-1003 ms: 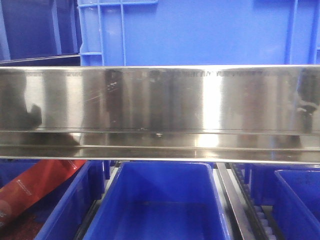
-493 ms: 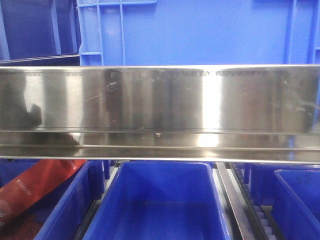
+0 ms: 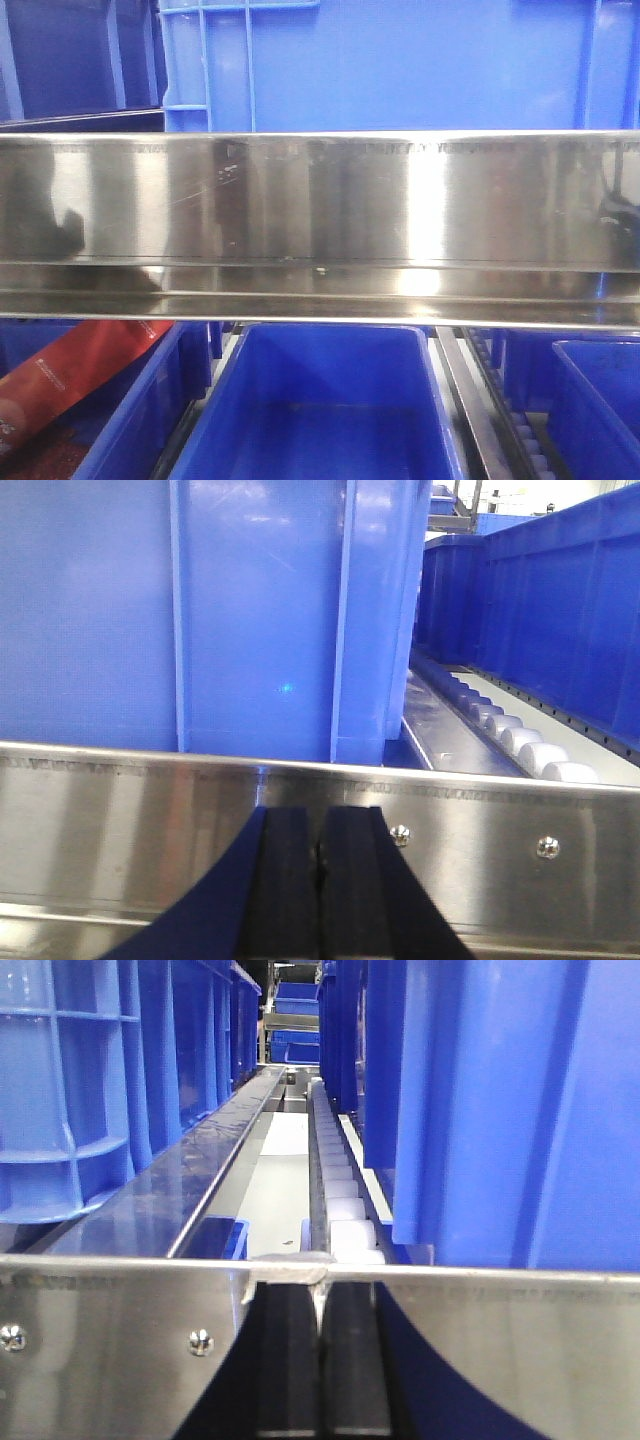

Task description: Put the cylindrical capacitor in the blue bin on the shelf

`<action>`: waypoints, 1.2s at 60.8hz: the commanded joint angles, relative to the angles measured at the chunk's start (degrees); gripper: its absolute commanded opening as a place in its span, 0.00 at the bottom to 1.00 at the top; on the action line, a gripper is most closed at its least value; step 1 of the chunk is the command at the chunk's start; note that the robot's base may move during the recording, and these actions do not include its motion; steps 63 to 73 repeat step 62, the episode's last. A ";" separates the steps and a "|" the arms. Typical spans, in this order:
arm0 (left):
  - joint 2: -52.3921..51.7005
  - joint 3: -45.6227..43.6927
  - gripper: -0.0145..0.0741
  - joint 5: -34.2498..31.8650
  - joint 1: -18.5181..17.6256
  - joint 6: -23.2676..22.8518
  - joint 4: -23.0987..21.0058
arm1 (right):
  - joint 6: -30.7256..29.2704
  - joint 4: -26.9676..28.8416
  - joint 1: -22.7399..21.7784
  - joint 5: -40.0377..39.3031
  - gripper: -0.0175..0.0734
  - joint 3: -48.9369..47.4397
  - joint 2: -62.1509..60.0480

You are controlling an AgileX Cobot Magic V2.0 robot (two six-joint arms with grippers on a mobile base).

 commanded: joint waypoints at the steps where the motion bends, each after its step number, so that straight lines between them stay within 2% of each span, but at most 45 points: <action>1: -0.28 -0.08 0.06 -0.90 -0.28 -0.04 -0.20 | 0.11 -0.36 -0.21 -1.32 0.01 0.10 -0.16; 73: -0.28 -0.08 0.06 -0.90 -0.28 -0.04 -0.20 | 0.11 -0.36 -0.21 -1.32 0.01 0.10 -0.16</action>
